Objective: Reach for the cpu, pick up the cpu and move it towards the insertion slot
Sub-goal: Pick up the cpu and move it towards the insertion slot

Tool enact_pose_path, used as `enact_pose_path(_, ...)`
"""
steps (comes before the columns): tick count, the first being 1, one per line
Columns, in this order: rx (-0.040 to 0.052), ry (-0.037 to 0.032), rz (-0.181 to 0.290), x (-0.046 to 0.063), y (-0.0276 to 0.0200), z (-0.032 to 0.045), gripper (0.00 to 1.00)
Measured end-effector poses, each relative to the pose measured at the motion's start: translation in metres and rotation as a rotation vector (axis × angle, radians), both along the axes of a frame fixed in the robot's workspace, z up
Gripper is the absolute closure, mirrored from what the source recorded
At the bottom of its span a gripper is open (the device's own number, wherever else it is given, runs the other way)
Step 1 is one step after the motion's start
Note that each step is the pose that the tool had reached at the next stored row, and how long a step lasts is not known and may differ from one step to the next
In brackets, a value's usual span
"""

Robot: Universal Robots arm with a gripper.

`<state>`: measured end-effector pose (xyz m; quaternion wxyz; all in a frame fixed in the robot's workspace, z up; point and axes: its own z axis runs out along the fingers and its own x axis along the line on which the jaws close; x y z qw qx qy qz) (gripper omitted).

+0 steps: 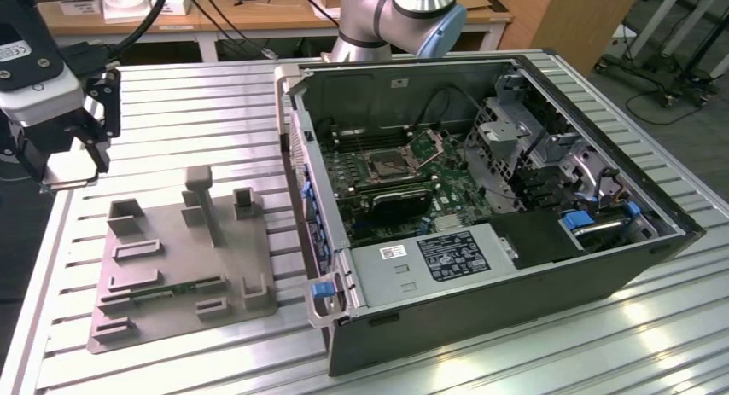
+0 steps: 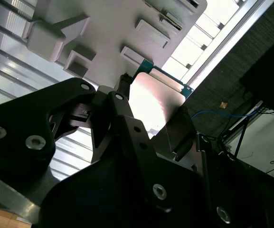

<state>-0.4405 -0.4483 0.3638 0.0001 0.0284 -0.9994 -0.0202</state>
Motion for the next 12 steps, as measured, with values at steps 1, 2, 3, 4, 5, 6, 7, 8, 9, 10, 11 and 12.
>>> enact_pose_path(1,0.0001,-0.0001,0.000,0.0000,0.0000,0.0000,0.45)
enact_pose_path(2,0.0000,0.0000,0.000,0.0000,0.0000,0.0001,0.45)
enact_pose_path(3,0.0000,0.0001,0.000,0.0000,0.0000,0.0002,0.45)
enact_pose_path(4,-0.0002,0.0003,0.000,0.0001,0.0000,0.0005,0.45)
enact_pose_path(5,-0.0001,0.0002,0.000,0.0002,0.0000,0.0006,0.45)
enact_pose_path(6,-0.0001,0.0001,0.000,0.0002,0.0000,0.0007,0.45)
enact_pose_path(7,0.0000,0.0000,0.000,0.0002,0.0000,0.0008,0.45)
enact_pose_path(8,-0.0001,0.0001,0.000,0.0002,0.0000,0.0011,0.45)
enact_pose_path(9,-0.0002,0.0003,0.000,0.0002,0.0000,0.0017,0.45)
enact_pose_path(10,-0.0002,0.0002,0.000,0.0002,0.0000,0.0024,0.45)
enact_pose_path(11,-0.0002,0.0002,0.000,0.0003,0.0000,0.0029,0.45)
enact_pose_path(12,-0.0001,0.0002,0.000,0.0003,0.0000,0.0034,0.45)
